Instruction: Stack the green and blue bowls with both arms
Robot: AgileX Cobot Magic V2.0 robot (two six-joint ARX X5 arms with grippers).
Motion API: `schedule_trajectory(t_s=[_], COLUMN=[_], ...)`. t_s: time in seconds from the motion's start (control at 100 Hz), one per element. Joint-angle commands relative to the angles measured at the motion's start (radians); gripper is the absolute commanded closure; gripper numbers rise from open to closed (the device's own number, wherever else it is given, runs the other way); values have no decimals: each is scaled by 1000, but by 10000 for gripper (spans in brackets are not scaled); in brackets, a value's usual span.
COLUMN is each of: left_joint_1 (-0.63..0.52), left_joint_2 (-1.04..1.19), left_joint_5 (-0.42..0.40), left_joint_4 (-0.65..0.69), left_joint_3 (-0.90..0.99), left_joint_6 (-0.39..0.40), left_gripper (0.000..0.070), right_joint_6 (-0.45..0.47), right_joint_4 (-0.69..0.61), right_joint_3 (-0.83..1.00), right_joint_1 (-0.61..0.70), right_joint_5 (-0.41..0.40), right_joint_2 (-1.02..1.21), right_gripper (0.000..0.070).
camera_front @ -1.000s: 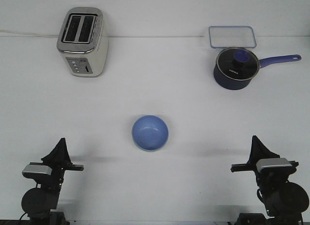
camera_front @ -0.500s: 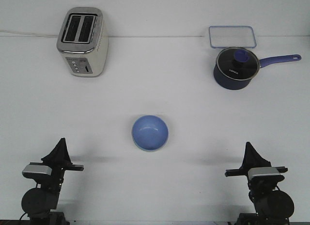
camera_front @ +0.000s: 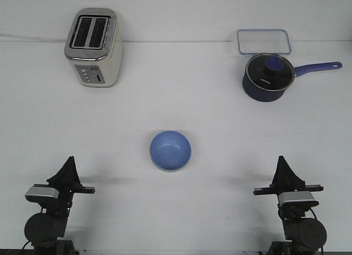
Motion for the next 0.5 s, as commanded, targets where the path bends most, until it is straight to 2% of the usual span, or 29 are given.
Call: schedule_trajectory(t_s=[0.0,0.49], left_joint_1=[2,2], left_joint_2=[-1,-1], left_joint_5=[-1,-1], left_joint_4=[11,11], left_joint_3=[-19,-19], left_joint_6=[-2,-2], left_gripper=[690,690], right_joint_6=[5,8], right_joint_4=[31,25], right_joint_3=[-19,-31], right_joint_1=[0,0], right_joint_5=[0,1], right_joint_2=[0,0], right_gripper=[700,700])
